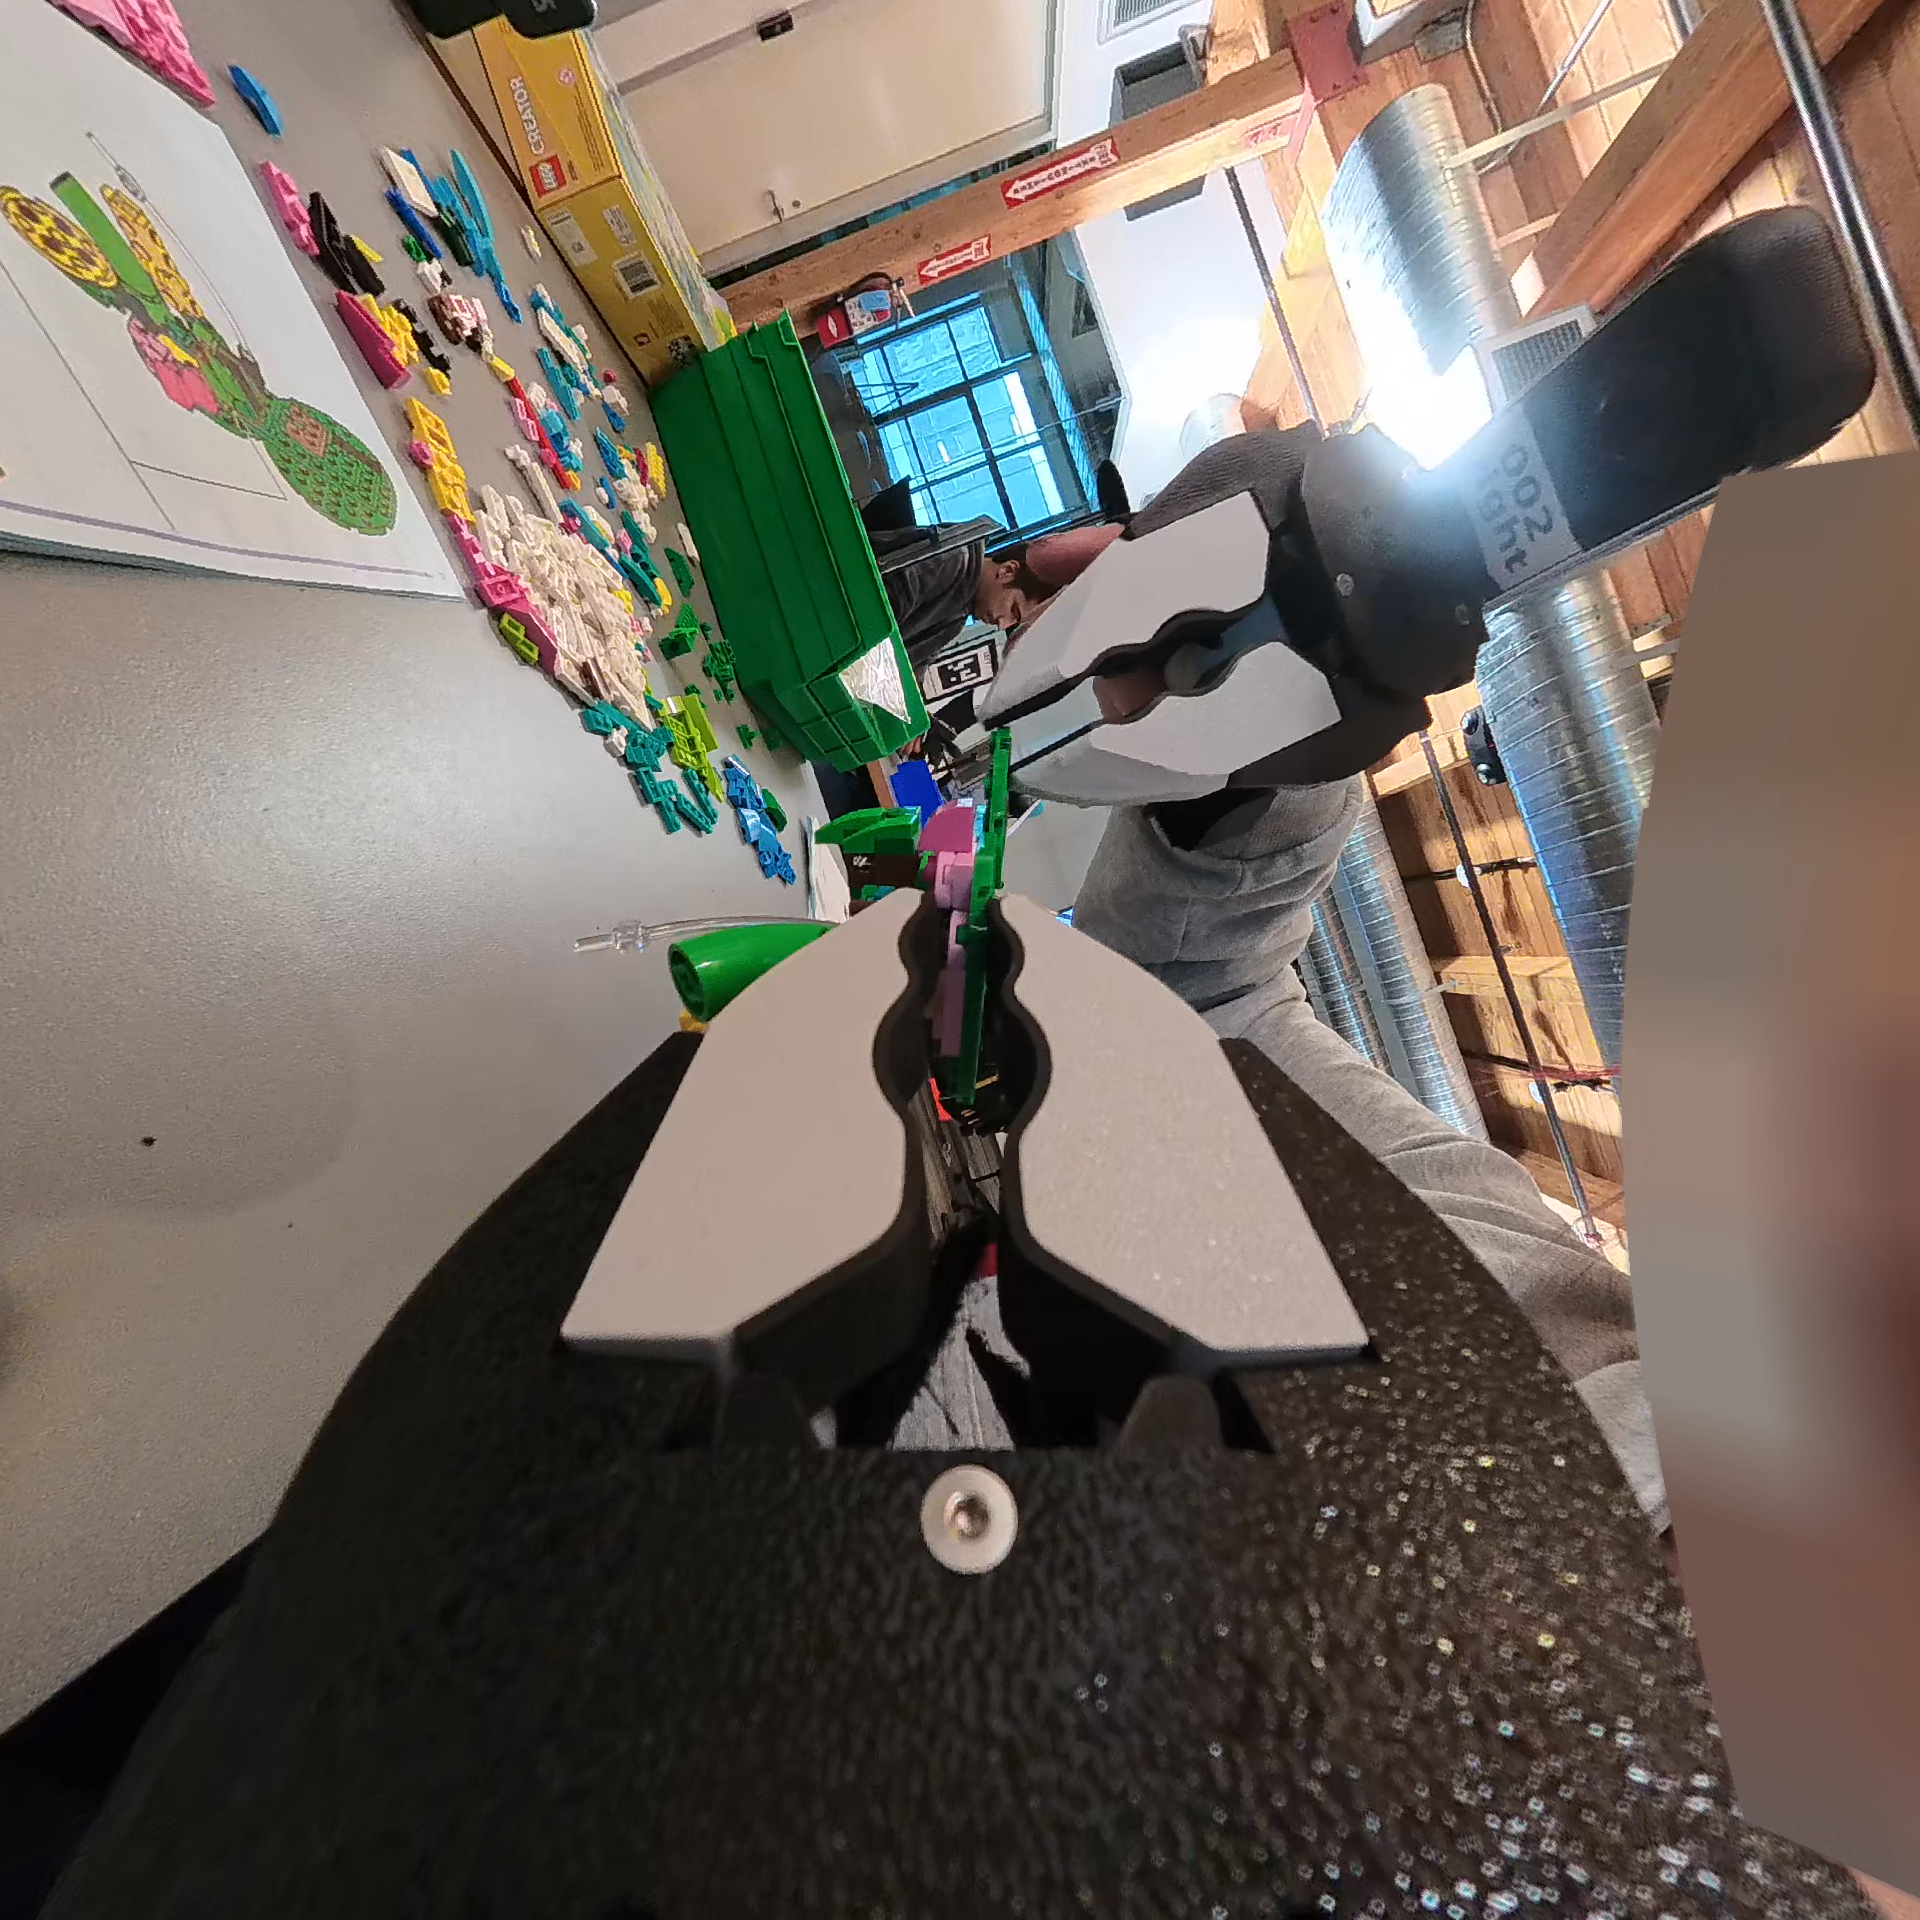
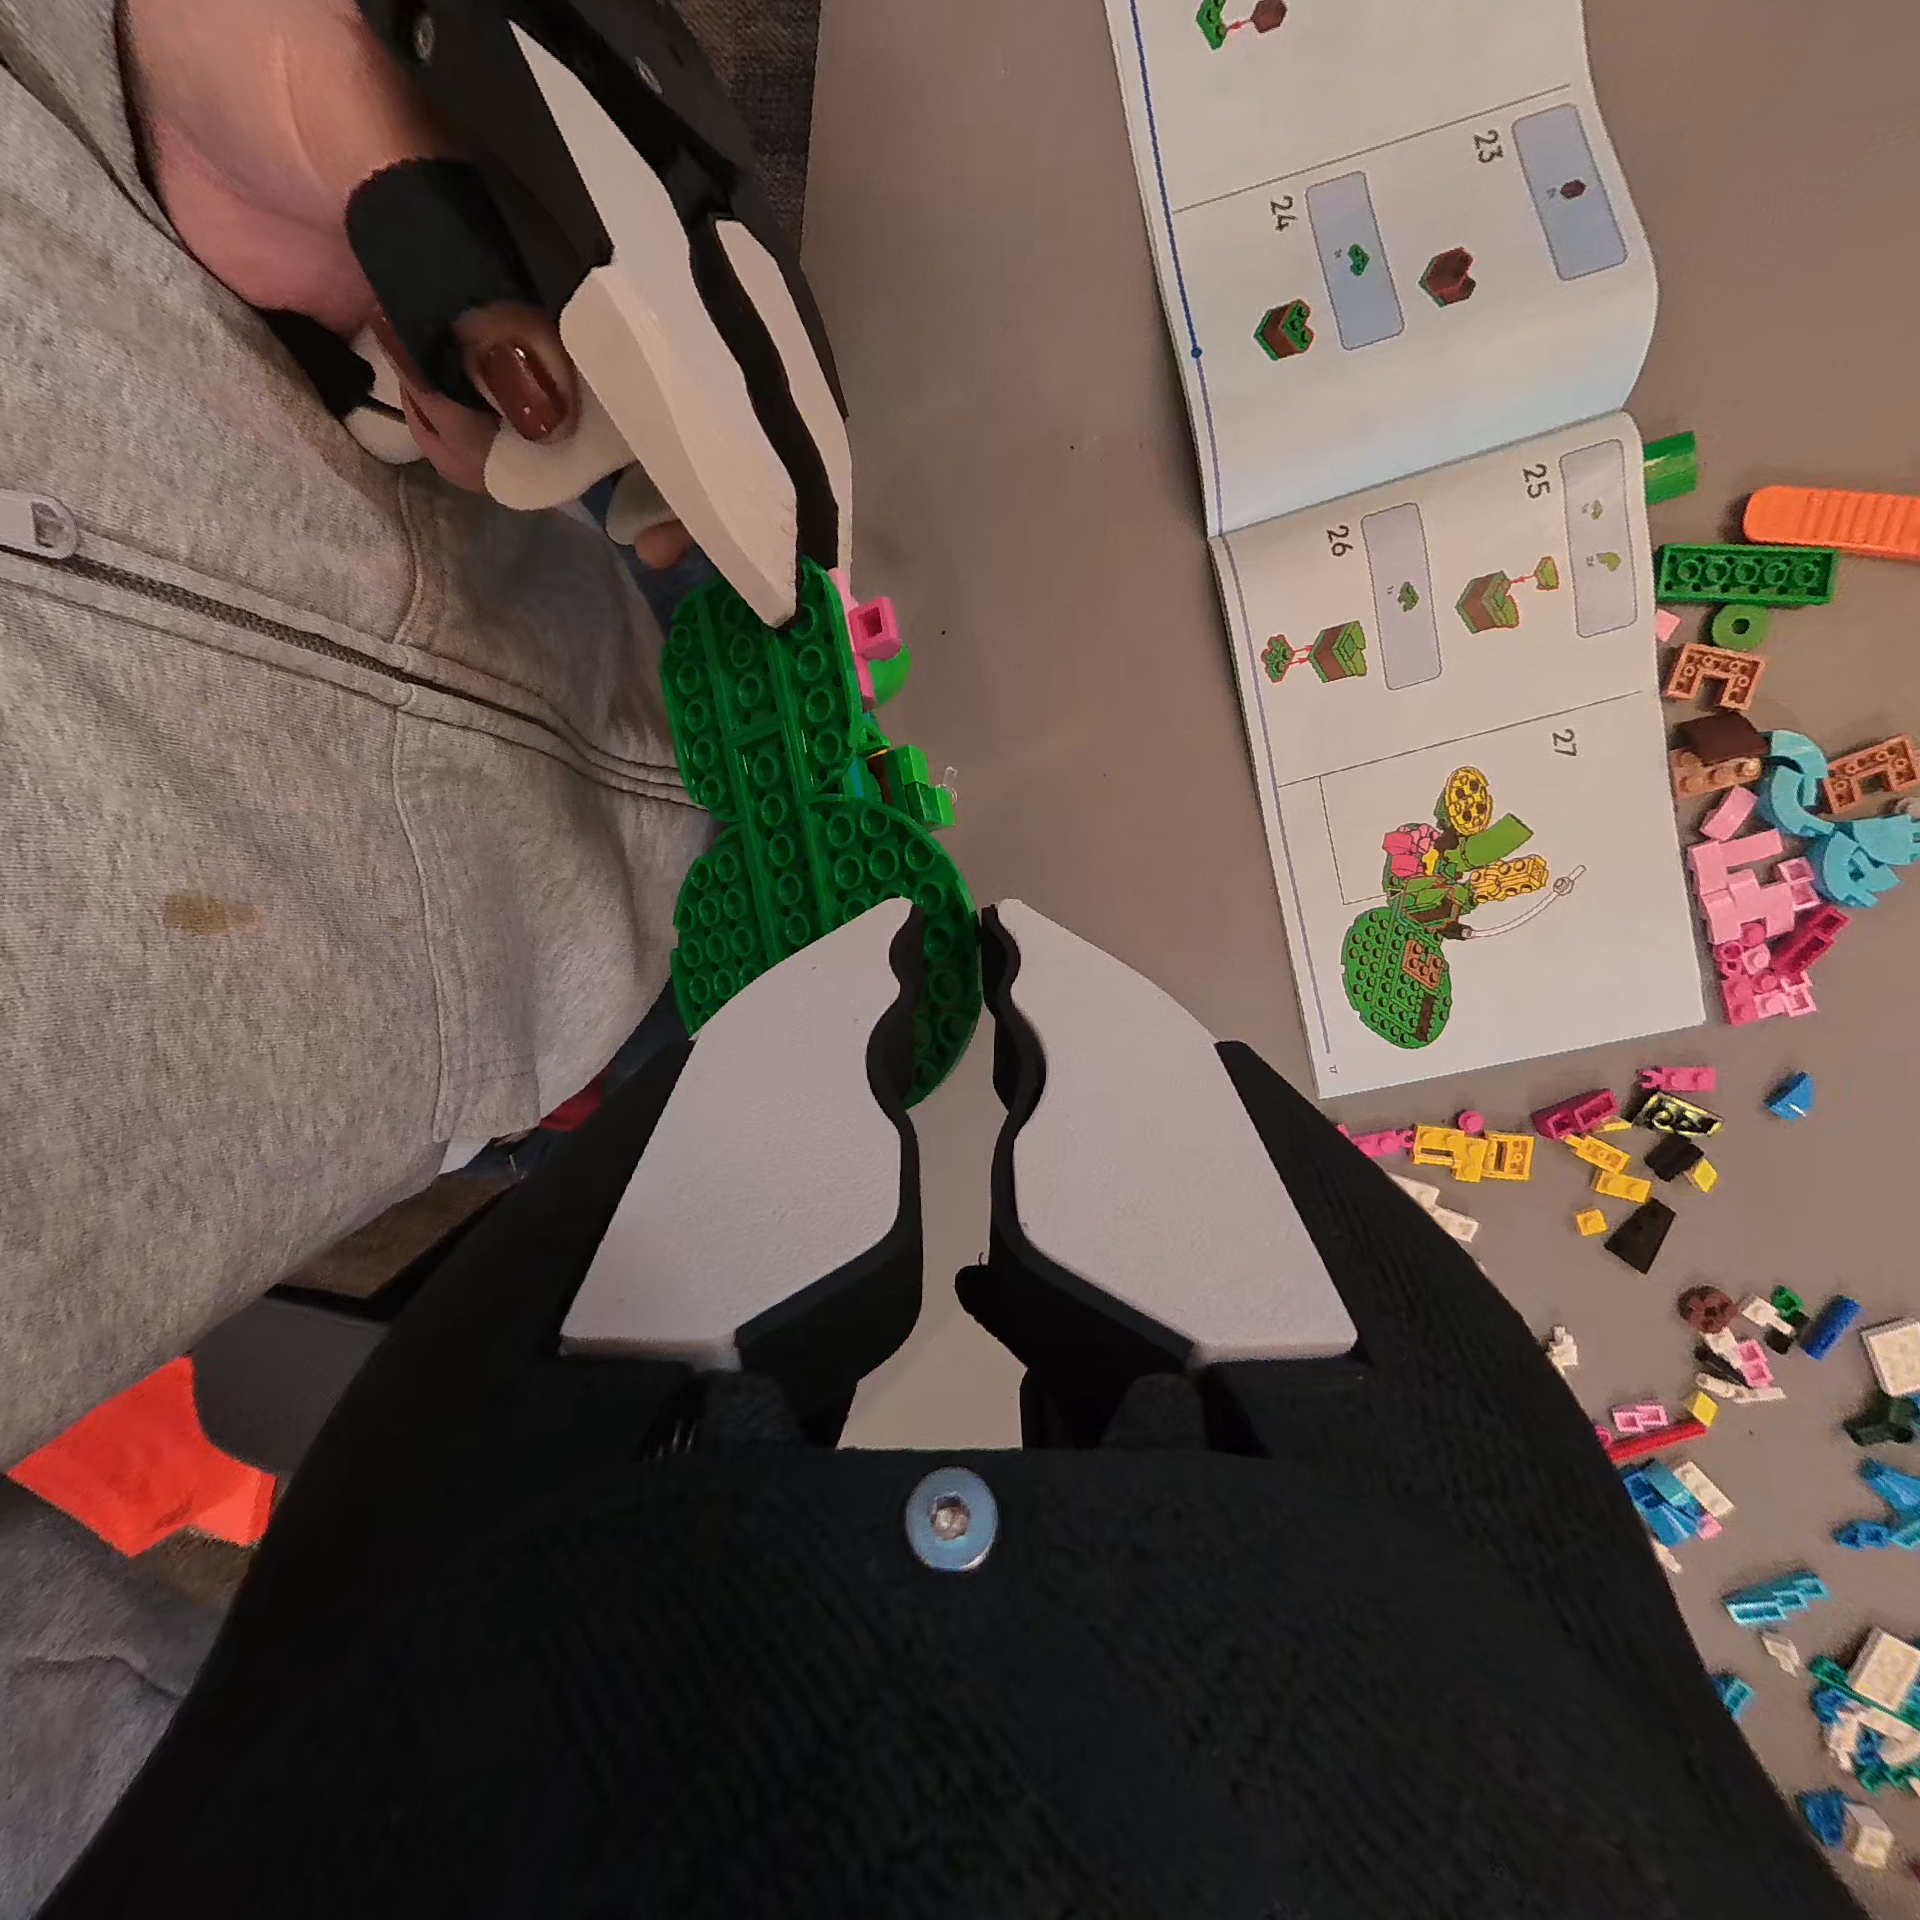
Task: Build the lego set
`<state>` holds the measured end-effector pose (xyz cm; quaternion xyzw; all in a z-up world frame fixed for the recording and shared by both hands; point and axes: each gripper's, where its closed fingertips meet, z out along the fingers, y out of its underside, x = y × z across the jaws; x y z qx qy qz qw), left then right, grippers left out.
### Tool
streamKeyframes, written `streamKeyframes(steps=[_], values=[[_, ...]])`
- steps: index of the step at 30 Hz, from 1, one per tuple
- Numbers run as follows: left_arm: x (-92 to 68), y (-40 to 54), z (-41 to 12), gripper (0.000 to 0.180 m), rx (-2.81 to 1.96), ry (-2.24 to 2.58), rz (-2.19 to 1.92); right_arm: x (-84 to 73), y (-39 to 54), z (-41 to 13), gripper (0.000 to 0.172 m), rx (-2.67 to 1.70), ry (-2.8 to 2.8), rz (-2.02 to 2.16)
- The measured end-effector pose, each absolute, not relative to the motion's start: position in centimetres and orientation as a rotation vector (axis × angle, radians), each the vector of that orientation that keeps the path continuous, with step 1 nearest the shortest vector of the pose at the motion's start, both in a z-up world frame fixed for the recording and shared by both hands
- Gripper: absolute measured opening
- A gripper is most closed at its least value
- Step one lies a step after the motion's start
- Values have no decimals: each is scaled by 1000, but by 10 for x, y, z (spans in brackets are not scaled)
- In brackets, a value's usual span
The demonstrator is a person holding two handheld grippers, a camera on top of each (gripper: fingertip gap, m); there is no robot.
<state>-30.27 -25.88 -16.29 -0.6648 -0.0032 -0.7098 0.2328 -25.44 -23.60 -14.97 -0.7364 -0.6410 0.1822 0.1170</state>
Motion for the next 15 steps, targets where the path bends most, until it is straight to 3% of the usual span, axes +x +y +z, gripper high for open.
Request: streamKeyframes(steps=[15], values=[[-303,-258,-162,7,-1814,-12,-1953,-256,-235,-145,5,-2143,-1855,568]])
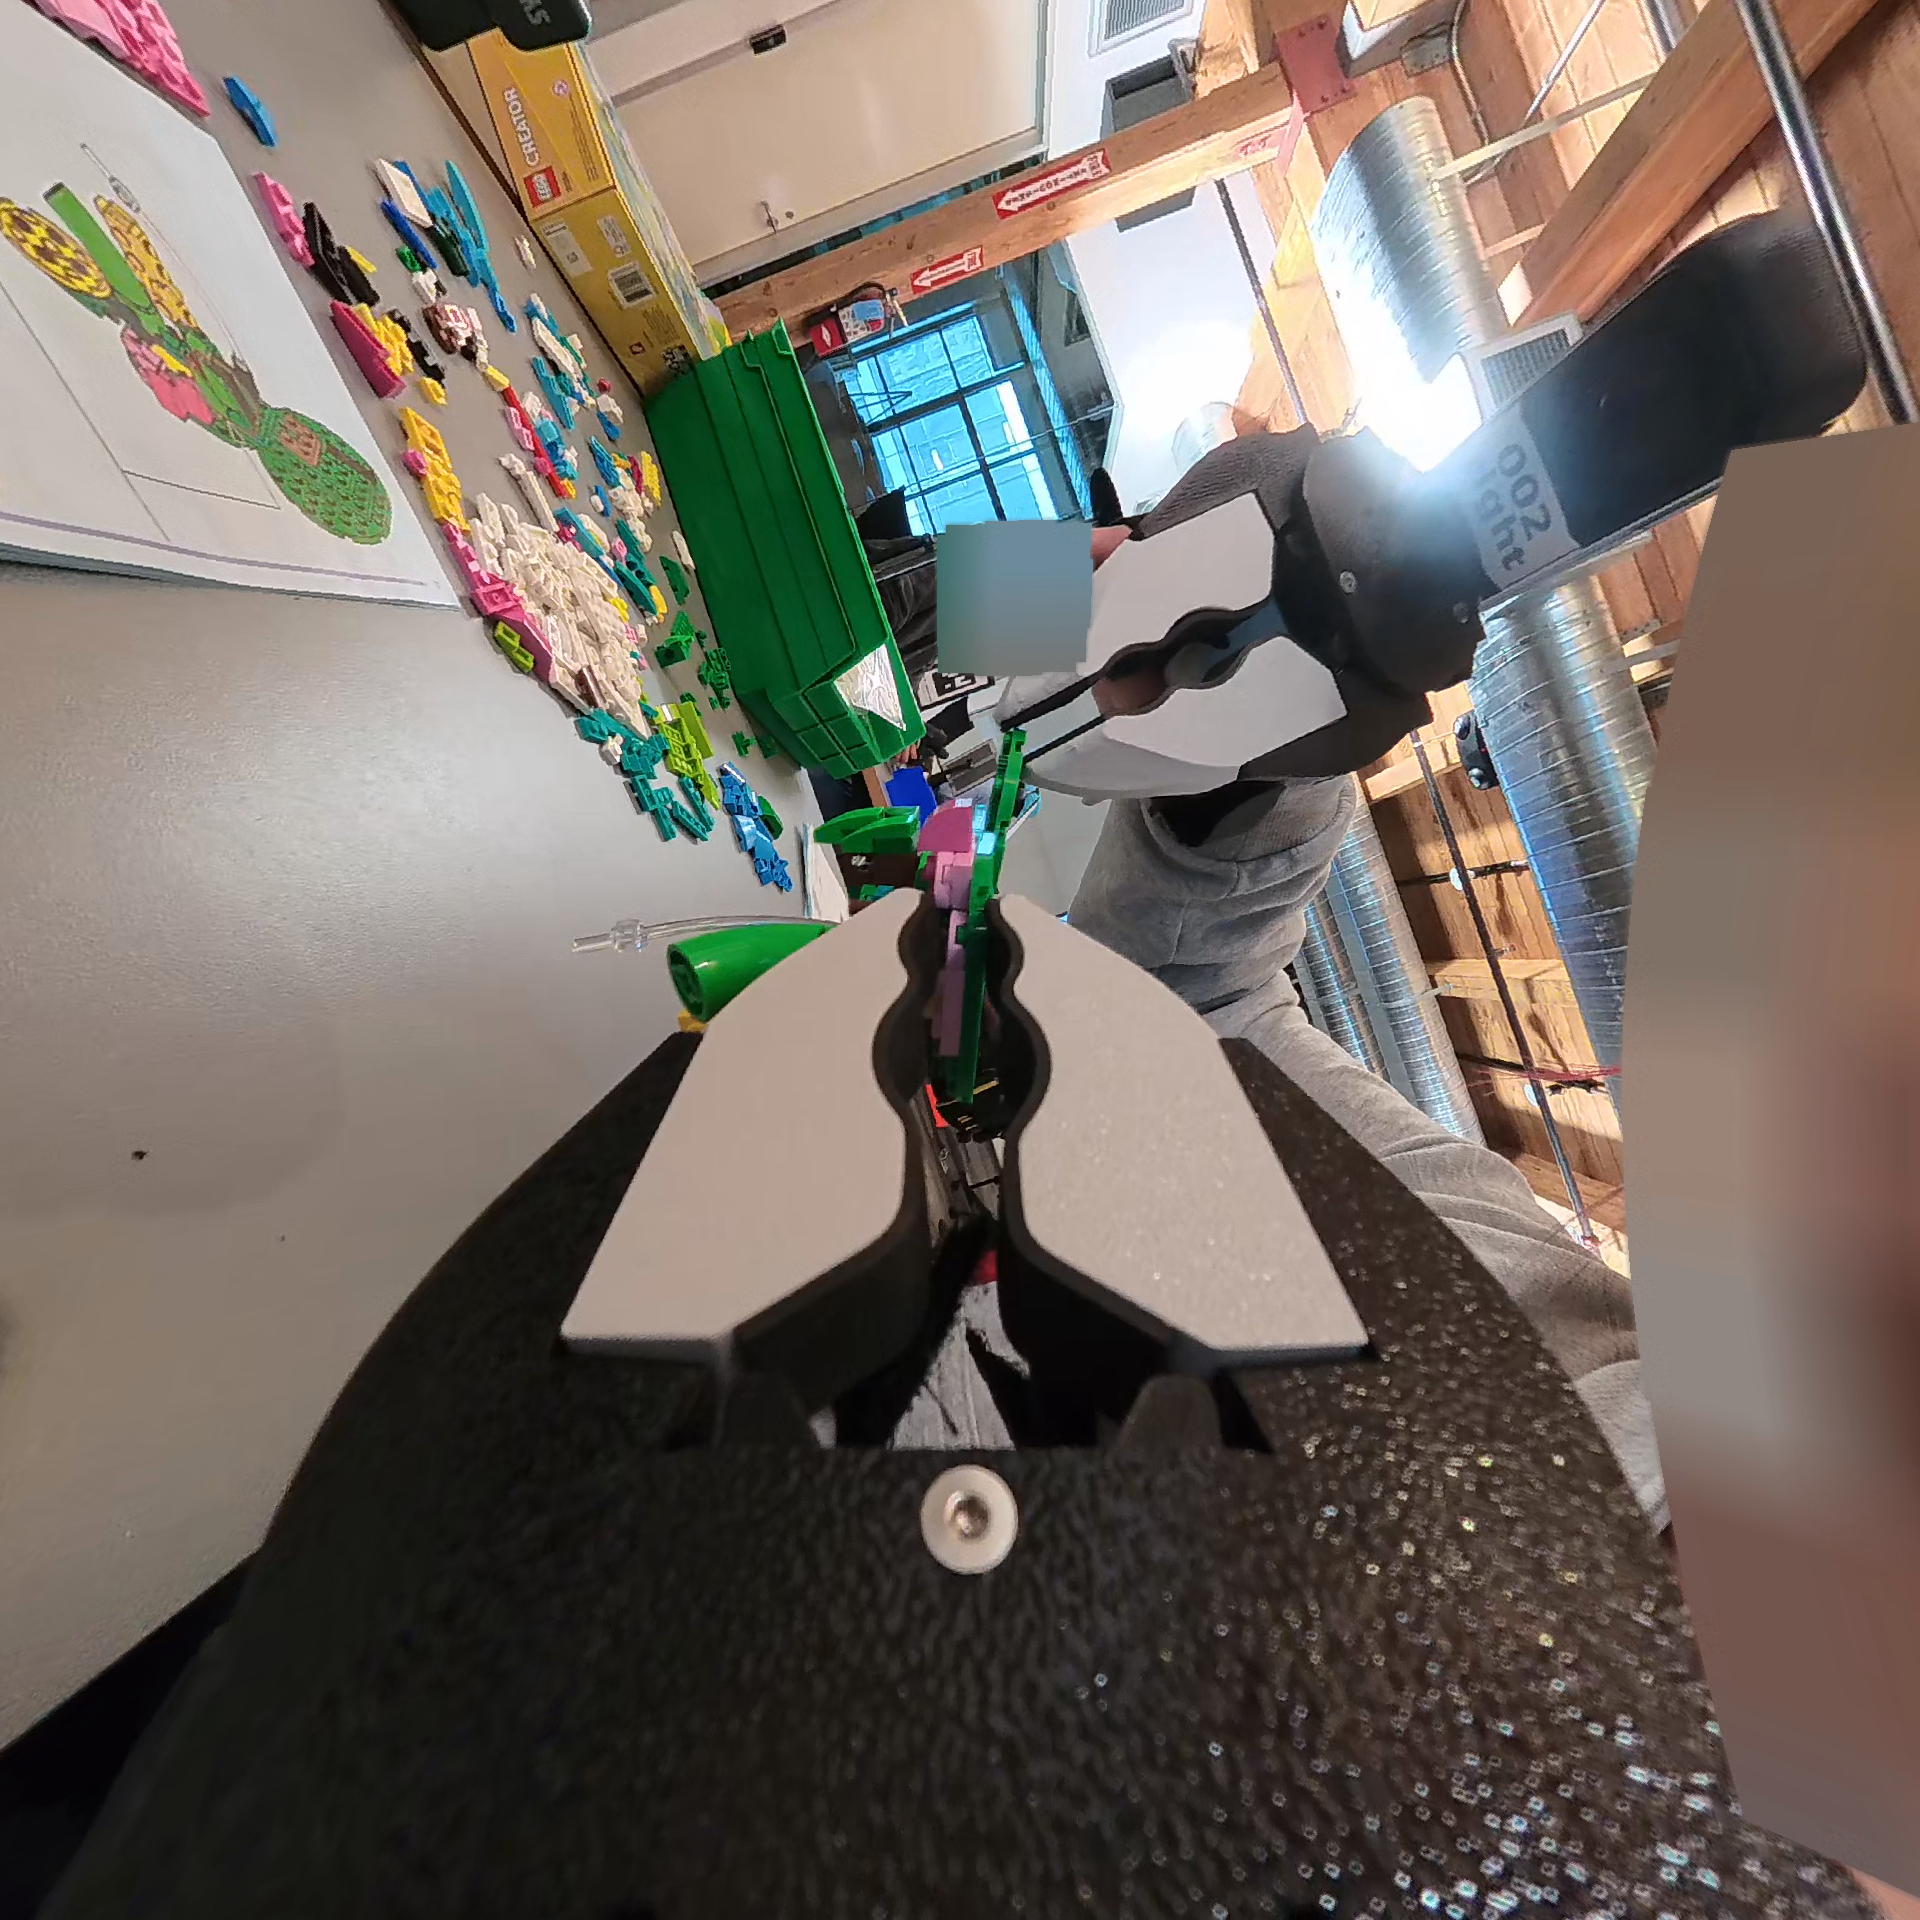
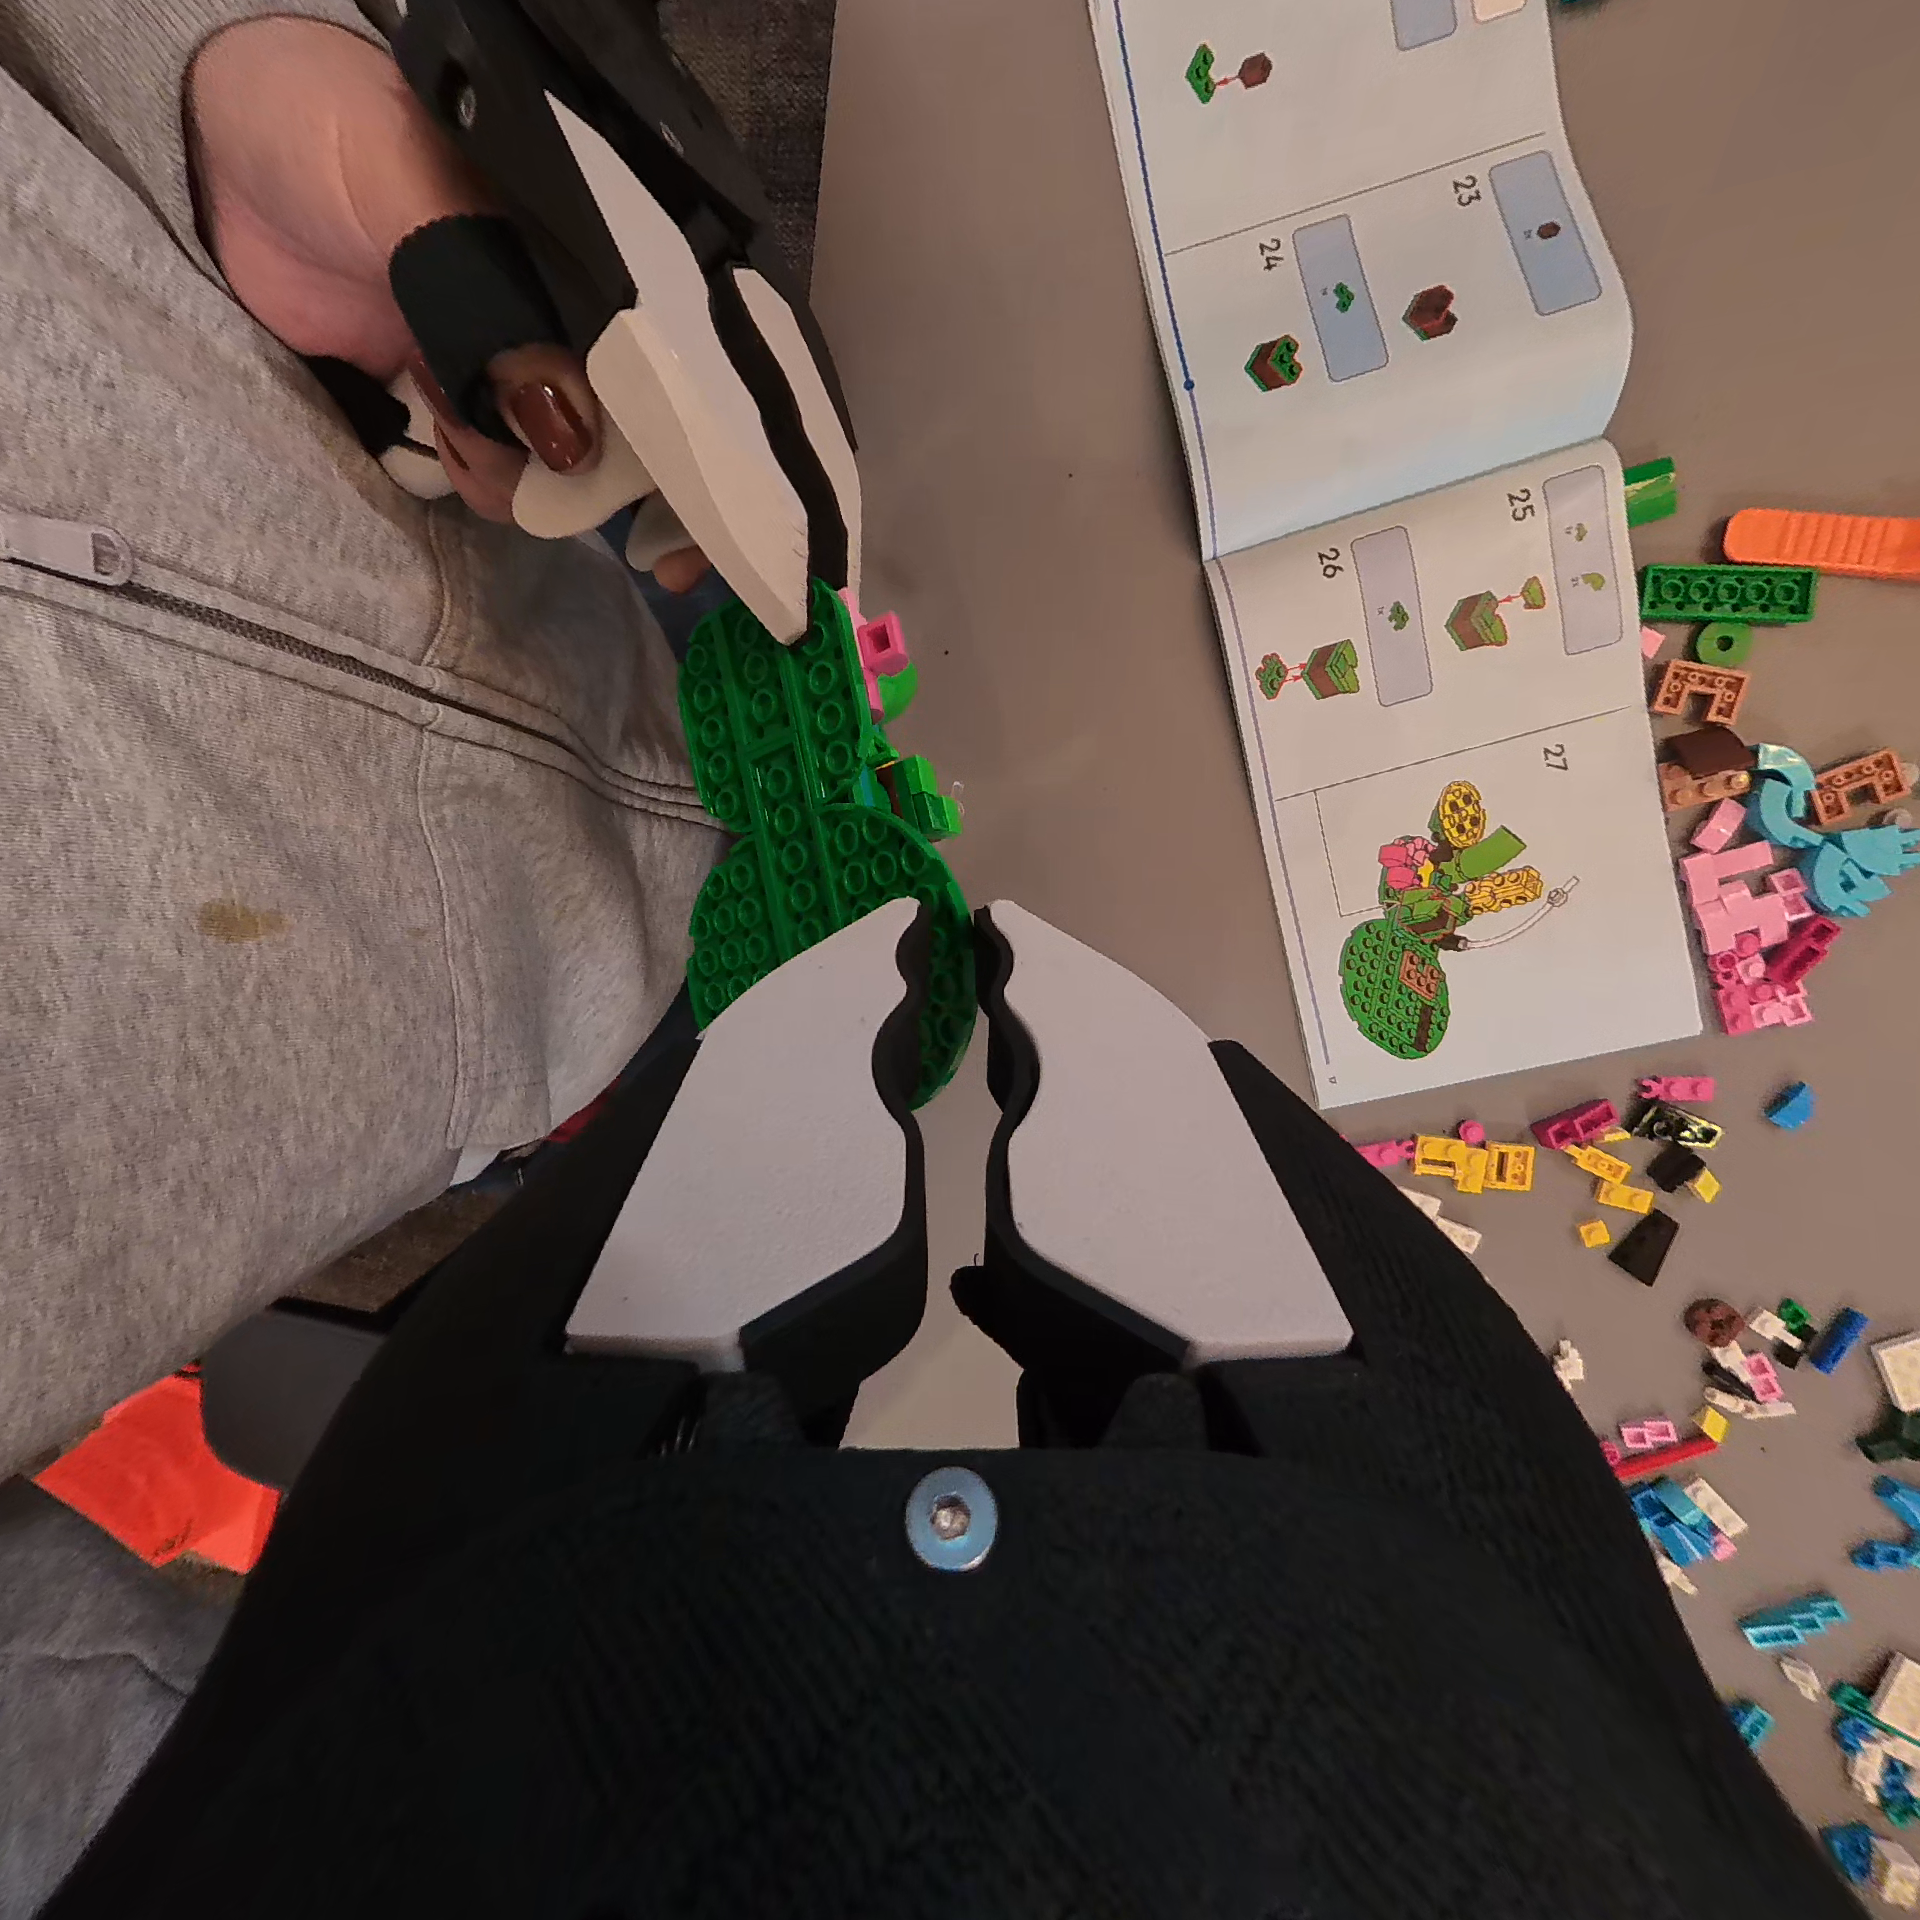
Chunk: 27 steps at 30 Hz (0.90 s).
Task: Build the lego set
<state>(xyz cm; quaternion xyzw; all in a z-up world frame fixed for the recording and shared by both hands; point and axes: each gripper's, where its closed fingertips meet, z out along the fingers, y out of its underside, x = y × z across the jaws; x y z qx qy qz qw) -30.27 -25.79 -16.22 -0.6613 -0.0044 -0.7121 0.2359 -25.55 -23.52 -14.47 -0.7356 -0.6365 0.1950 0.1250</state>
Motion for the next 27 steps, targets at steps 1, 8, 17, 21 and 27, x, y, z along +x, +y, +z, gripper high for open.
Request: streamKeyframes(steps=[1,8,17,21,27], values=[[-303,-258,-162,7,-1810,-10,-1954,-256,-236,-144,5,-2143,-1853,575],[-302,-258,-158,7,-1787,-2,-1961,-256,-235,-141,5,-2138,-1833,587],[-302,-258,-152,7,-1758,23,-1963,-256,-235,-135,6,-2105,-1821,574],[-302,-258,-150,7,-1751,29,-1963,-256,-234,-133,6,-2094,-1817,573],[-302,-258,-147,7,-1740,38,-1964,-258,-235,-130,7,-2077,-1805,593]])
